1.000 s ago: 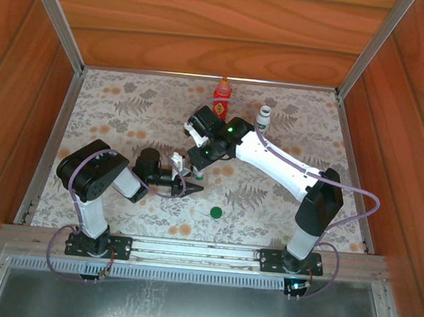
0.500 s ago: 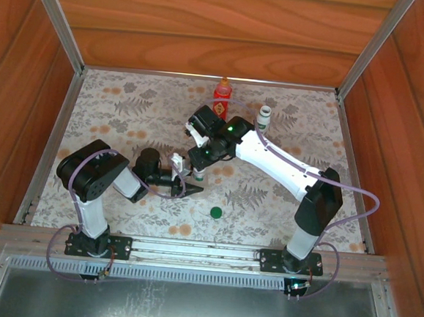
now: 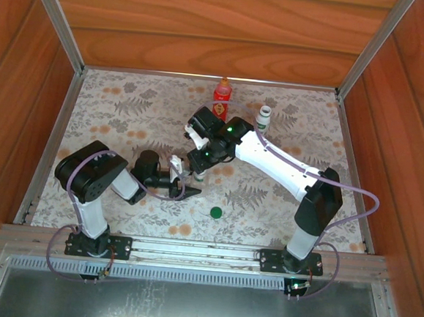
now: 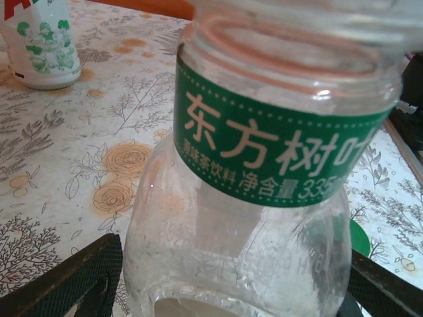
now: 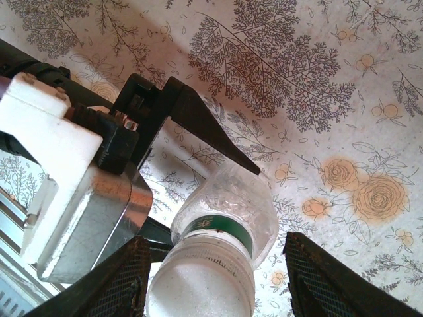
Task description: Screw on the bottle caps
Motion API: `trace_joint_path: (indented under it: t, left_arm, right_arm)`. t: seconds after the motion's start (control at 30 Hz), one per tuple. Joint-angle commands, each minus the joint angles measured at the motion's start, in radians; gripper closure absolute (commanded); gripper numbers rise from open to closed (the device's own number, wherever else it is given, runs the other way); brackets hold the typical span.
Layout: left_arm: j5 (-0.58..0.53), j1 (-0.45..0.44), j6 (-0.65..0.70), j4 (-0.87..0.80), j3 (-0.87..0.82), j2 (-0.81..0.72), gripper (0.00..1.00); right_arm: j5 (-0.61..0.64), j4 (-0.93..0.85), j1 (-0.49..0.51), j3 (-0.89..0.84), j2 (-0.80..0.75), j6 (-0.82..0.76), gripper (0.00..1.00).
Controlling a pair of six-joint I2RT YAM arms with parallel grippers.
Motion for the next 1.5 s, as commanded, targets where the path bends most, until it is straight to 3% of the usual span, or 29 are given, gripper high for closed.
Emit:
trace_joint_path:
  t: [0.0,0.27,0.53,1.07,1.47]
  left_arm:
    - [-0.015,-0.013,0.07,-0.011,-0.01,-0.02,0.22]
    - [-0.024,-0.018,0.094,0.005,-0.009,-0.032,0.24]
    - [-0.005,-0.017,0.043,0.13,-0.013,0.029,0.27]
    - [0.009,-0.017,0.033,0.136,-0.017,0.038,0.38]
    - [0.009,-0.017,0.024,0.136,-0.014,0.041,0.38]
  right_arm:
    - [-0.011,-0.013,0.01,0.003,-0.029,0.02,0.41]
    - [0.009,-0.019,0.011,0.0,-0.035,0.026,0.4]
    - [0.01,-0.031,0.011,0.008,-0.033,0.033,0.39]
    - [0.077,-0.087,0.035,0.052,-0.011,0.028,0.4]
    - [0.1,-0.115,0.053,0.085,0.028,0.003,0.45]
